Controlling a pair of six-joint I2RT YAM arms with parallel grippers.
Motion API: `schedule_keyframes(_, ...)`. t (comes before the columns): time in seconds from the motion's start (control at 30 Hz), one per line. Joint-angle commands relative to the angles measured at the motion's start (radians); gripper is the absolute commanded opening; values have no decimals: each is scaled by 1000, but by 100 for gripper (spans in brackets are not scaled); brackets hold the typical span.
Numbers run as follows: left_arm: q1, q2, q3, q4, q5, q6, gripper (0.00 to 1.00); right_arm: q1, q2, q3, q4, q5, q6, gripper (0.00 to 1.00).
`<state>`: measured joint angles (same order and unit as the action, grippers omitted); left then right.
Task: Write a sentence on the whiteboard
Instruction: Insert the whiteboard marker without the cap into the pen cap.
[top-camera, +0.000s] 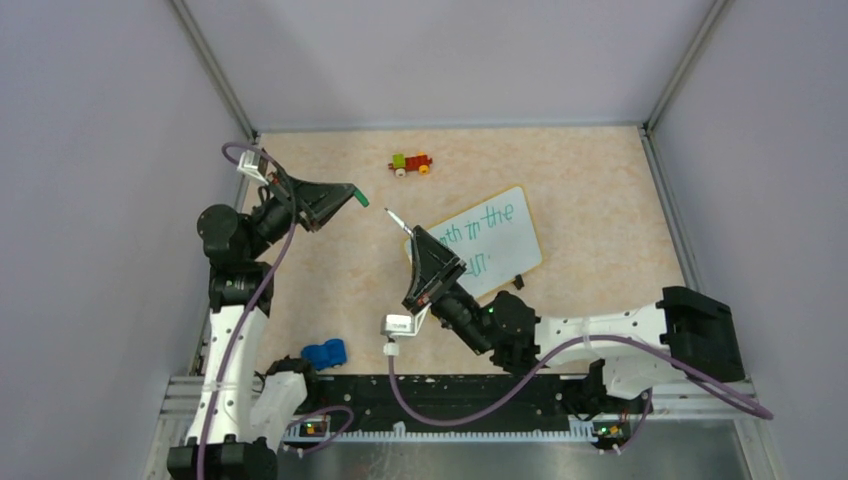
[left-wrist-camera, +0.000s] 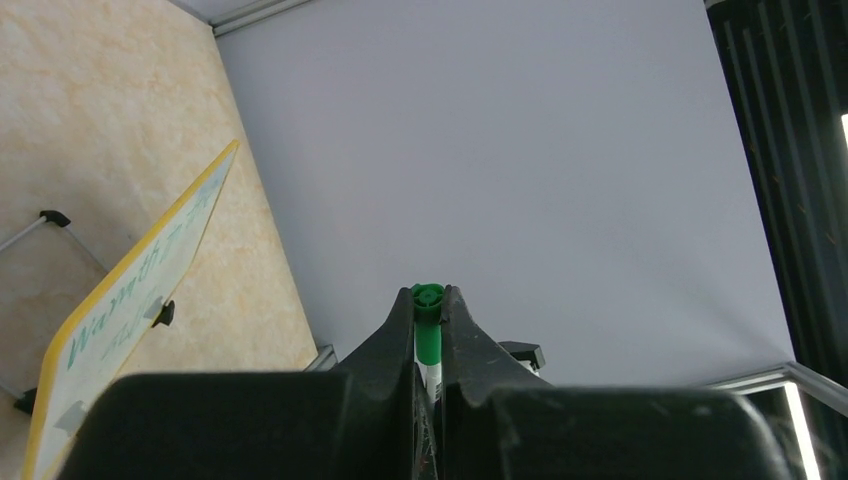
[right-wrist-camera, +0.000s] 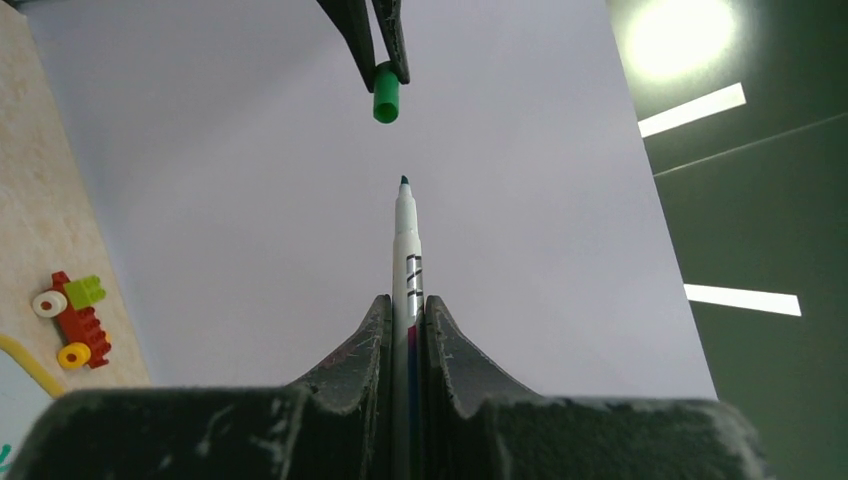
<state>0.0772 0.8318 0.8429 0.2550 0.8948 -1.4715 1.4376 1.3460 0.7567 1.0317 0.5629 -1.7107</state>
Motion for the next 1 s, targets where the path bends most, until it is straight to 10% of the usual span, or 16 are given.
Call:
schedule_keyframes(0.0, 2, -27, -45, 37, -26, -36, 0, 9, 32, 17, 118, -14, -77, 0)
schedule_keyframes(0.97, 1, -43, -48, -46, -50, -79, 0, 37, 151, 117, 70, 76, -102, 0)
